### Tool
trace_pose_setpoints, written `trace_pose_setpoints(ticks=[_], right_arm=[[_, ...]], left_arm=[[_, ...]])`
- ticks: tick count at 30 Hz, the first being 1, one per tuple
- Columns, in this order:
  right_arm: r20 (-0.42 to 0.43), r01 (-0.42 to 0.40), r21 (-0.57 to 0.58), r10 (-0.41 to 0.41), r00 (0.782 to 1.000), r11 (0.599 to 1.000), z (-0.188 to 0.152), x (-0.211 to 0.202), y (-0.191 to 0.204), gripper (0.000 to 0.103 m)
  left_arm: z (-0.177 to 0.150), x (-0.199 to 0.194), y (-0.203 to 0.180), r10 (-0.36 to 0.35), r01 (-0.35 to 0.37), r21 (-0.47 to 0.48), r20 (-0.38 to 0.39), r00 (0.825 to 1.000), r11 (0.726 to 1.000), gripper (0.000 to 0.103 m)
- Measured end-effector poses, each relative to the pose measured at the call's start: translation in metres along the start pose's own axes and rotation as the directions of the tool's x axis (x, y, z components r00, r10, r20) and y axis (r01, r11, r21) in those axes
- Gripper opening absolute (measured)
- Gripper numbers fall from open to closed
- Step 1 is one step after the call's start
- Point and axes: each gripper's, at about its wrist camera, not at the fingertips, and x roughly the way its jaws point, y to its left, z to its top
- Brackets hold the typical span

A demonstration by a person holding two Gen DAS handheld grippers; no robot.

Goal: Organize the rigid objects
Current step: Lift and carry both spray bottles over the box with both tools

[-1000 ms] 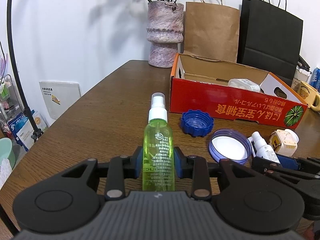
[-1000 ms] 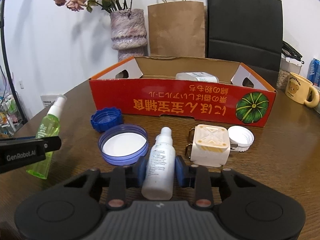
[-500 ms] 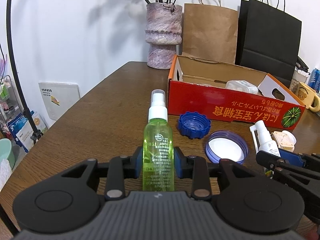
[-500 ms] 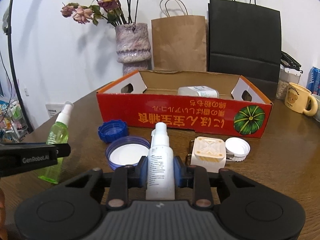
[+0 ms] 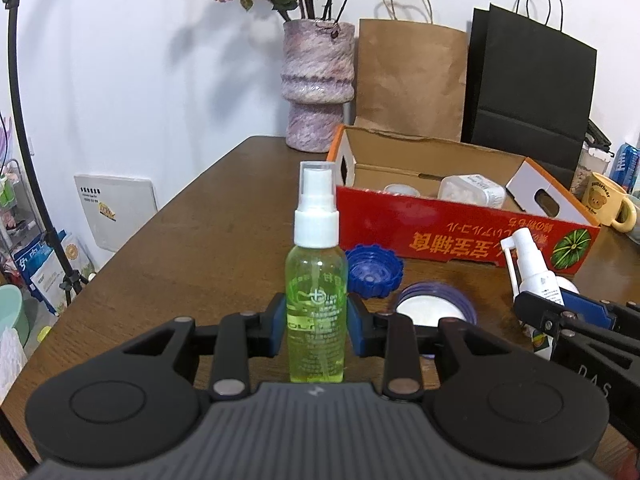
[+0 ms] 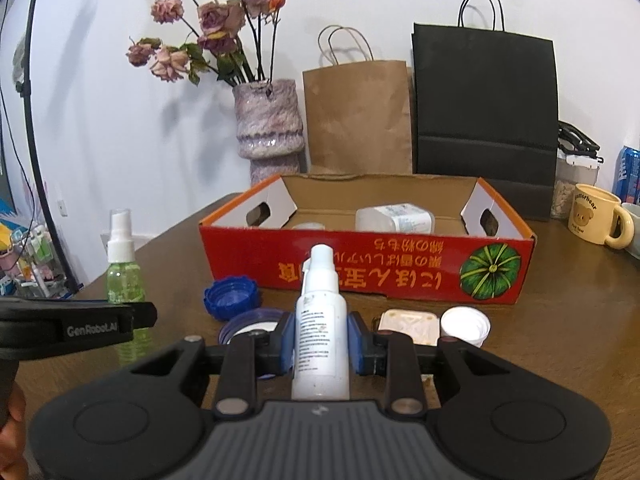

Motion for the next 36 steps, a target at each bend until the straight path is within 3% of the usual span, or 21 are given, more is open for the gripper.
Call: trace_pose_setpoints(ticks=[20,36], right_arm=[[0.112,0.023,0.025,-0.026,0.993,0.999,0.032,-0.009,-0.034,0.027],[0.199,0.058,0.049,-0.067,0.978,0.997,0.066,0.009,-0.064,0.027]], left_arm=[[0.040,0.004,-0.038,-0.029,0.028,0.005,0.055,0.998,1.000,0.032],[0.078,0.026,-0.067,-0.042,0.045,-0.026,0.106,0.993,0.999,0.032]])
